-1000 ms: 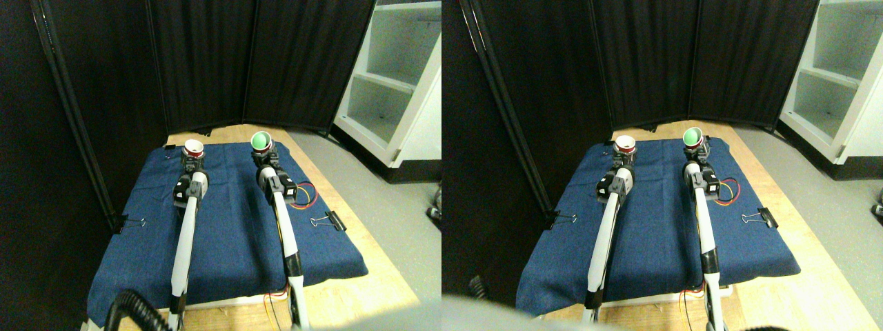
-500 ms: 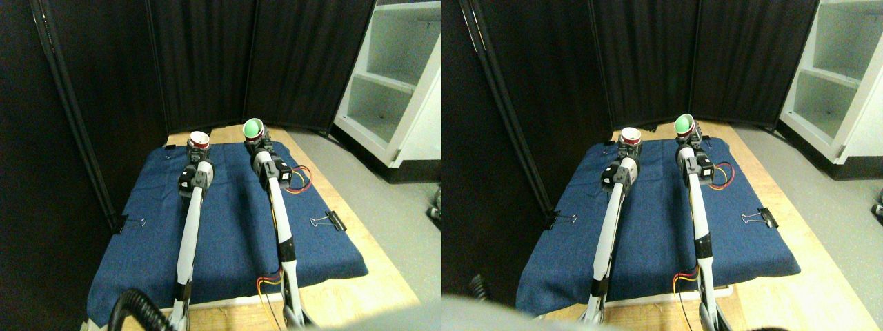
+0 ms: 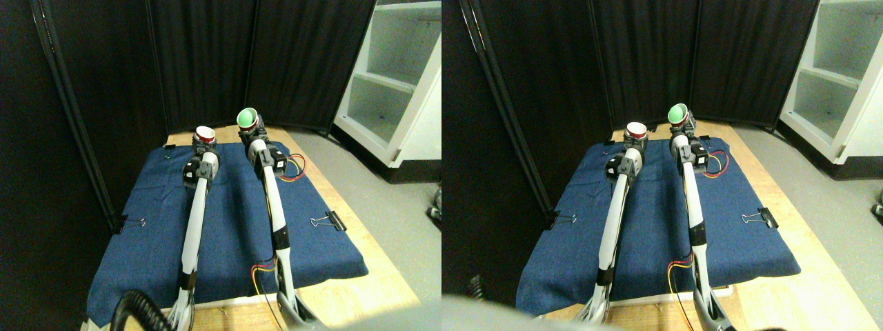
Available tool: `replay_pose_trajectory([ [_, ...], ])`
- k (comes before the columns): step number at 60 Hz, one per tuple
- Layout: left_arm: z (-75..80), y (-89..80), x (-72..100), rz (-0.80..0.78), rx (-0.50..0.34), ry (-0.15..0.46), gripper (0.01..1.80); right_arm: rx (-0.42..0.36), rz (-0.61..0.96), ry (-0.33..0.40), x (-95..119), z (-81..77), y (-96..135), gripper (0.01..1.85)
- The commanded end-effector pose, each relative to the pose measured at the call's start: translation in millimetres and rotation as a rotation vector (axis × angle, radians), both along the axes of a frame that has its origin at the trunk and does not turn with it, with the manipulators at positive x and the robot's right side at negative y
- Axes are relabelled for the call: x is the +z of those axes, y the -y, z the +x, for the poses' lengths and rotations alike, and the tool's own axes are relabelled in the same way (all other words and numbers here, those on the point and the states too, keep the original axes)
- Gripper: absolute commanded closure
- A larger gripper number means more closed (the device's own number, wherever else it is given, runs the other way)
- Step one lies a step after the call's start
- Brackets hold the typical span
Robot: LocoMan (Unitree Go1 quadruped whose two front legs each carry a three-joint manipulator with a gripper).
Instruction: Pour (bimanual)
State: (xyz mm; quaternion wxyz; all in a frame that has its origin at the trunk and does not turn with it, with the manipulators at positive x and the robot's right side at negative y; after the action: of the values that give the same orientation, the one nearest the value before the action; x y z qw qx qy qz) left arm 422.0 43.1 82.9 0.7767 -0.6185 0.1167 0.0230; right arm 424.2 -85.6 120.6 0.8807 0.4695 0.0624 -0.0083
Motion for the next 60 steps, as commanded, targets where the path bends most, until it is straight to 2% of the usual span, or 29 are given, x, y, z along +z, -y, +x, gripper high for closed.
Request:
replay_pose_trajectory([
  [1, 0.0, 10.4, 6.1, -0.028, 0.01, 0.025, 1.48, 0.014, -0.006, 0.024, 9.1, 0.1, -4.1, 1.53],
  [11, -3.2, 23.2, 10.8, -0.056, -0.01, 0.019, 1.48, 0.023, -0.027, 0.048, 15.2, -2.8, -7.2, 1.53],
  [32, -8.7, 30.5, 8.7, -0.061, -0.036, 0.015, 1.48, 0.104, -0.156, 0.107, 34.8, -17.5, -15.9, 1.53],
  [60, -20.0, 33.9, 7.1, -0.065, -0.043, 0.003, 1.48, 0.138, -0.229, 0.09, 45.1, -26.8, -24.8, 1.53],
])
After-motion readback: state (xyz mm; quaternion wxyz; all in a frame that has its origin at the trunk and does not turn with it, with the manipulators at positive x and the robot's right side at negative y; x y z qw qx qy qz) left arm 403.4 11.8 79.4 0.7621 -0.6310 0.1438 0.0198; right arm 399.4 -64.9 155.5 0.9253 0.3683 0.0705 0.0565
